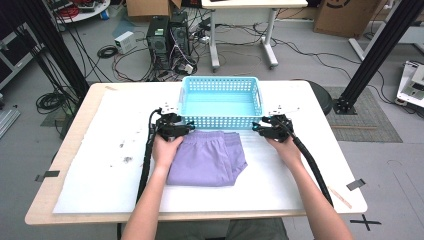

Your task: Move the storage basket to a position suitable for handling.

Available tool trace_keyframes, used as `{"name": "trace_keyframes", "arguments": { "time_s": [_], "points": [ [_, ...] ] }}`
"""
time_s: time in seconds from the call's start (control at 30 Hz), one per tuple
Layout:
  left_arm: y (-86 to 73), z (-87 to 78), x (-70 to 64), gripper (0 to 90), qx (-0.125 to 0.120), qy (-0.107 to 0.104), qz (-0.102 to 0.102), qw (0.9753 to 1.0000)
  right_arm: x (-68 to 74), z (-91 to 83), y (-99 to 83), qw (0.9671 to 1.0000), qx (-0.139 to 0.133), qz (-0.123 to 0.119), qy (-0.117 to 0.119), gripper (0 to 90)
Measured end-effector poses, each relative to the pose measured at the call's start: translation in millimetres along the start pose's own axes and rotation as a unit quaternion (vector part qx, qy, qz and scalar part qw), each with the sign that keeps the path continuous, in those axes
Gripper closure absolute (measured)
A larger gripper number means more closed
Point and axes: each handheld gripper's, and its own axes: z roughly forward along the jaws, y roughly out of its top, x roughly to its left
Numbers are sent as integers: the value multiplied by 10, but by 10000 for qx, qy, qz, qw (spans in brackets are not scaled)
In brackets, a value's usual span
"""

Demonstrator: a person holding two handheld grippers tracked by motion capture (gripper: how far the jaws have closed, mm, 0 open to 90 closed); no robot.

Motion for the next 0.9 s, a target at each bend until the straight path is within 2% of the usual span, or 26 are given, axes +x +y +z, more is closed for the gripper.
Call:
{"name": "trace_keyframes", "arguments": {
  "time_s": [0.13,0.2,0.27,0.4,0.53,0.6,0.63,0.67,0.7,0.77,0.87,0.9],
  "points": [
    [-12,-9,2,394,25,-15,56,10000,-10,7,-3,10000,-3,20,32,495],
    [-12,-27,17,358,-1,105,-12,9999,-6,2,-3,10000,9,62,7,440],
    [-12,-36,27,312,-8,125,-60,9999,-4,-4,-4,9999,13,118,-34,415],
    [-34,-150,75,302,-97,210,-71,9997,-52,-94,-19,9997,-43,209,-116,369],
    [-79,-331,93,303,-298,286,-18,9991,-39,-197,-32,9996,-164,162,-171,340],
    [-124,-486,86,303,-418,352,39,9985,7,-335,-64,9991,-358,171,-149,328],
    [-124,-486,86,303,-418,352,39,9985,7,-335,-64,9991,-358,171,-149,328],
    [-141,-554,78,302,-467,352,56,9983,57,-443,-101,9981,-553,276,-30,318],
    [-153,-595,70,303,-510,352,71,9980,72,-472,-114,9978,-617,263,14,311],
    [-197,-761,23,303,-567,242,143,9980,131,-540,-138,9974,-653,254,159,283],
    [-235,-859,-19,303,-608,191,176,9978,205,-588,-167,9975,-642,164,236,260],
    [-294,-973,-75,303,-633,158,248,9976,281,-621,-203,9976,-629,99,273,245]
  ]
}}
